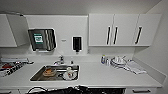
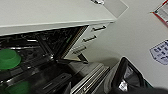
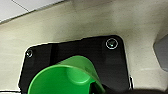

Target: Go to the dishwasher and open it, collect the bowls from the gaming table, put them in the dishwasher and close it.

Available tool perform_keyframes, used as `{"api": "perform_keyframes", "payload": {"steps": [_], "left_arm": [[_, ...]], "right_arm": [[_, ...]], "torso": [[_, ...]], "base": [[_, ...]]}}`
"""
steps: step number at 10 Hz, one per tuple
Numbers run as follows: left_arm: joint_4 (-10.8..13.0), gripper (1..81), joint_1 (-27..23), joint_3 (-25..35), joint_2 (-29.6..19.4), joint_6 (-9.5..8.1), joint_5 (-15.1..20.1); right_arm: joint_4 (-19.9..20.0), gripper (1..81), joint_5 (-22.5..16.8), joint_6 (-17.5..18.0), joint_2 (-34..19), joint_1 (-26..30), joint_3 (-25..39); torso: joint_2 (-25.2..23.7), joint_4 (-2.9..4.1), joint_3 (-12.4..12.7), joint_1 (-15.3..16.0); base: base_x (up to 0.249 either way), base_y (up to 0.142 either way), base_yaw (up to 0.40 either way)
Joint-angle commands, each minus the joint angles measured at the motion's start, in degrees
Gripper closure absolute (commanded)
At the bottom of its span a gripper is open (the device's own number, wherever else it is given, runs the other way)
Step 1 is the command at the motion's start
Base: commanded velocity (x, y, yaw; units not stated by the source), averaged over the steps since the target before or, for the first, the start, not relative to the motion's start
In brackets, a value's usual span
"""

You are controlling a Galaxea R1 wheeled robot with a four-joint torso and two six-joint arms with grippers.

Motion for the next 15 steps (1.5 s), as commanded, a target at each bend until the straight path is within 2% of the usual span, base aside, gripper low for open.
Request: {"api": "perform_keyframes", "payload": {"steps": [1, 3, 5, 6, 7, 10, 13, 15], "left_arm": [[7.3, 1.0, 5.9, 9.3, -11.0, 0.66, -1.2], [10.8, 1.0, 12.7, 8.8, -13.1, 0.66, -3.9], [12.3, 1.0, 18.6, 6.7, -13.6, 0.66, -6.8], [13.5, 1.0, 21.3, 4.4, -13.3, 0.75, -9.3], [14.0, 1.0, 23.6, 2.7, -13.0, 0.75, -10.9], [15.7, 1.0, 28.6, -1.4, -11.7, 0.93, -14.3], [16.5, 1.0, 32.1, -7.2, -8.9, 0.93, -16.4], [17.9, 1.0, 34.3, -10.7, -6.9, 0.93, -16.5]], "right_arm": [[0.0, 81.1, 0.6, 0.4, -3.6, 3.2, 3.0], [0.0, 81.1, 3.6, 0.4, -7.5, 2.9, 6.6], [-0.1, 81.1, 3.9, 0.6, -11.2, 3.4, 11.3], [0.4, 81.1, 3.9, 1.0, -13.2, 4.0, 14.3], [0.3, 81.1, 3.9, 2.1, -14.4, 4.7, 15.9], [0.4, 81.1, 4.3, 5.0, -18.8, 7.8, 21.5], [0.5, 81.1, 4.3, 7.0, -26.8, 12.0, 33.1], [0.4, 81.1, 4.0, 9.4, -31.6, 15.0, 38.8]], "torso": [[0.0, 0.0, 0.0, 0.0], [0.0, 0.0, 0.0, 0.0], [0.0, 0.0, 0.0, 0.0], [0.0, 0.0, 0.0, 0.0], [0.0, 0.0, 0.0, 0.0], [0.0, 0.0, 0.0, 0.0], [0.0, 0.0, 0.0, 0.0], [0.0, 0.0, 0.0, 0.0]], "base": [[0.0, 0.0, 0.0], [0.0, 0.0, 0.0], [0.0, 0.0, 0.0], [0.0, 0.0, 0.0], [0.0, 0.0, 0.0], [0.0, 0.0, 0.0], [0.0, 0.0, 0.0], [0.0, 0.0, 0.0]]}}
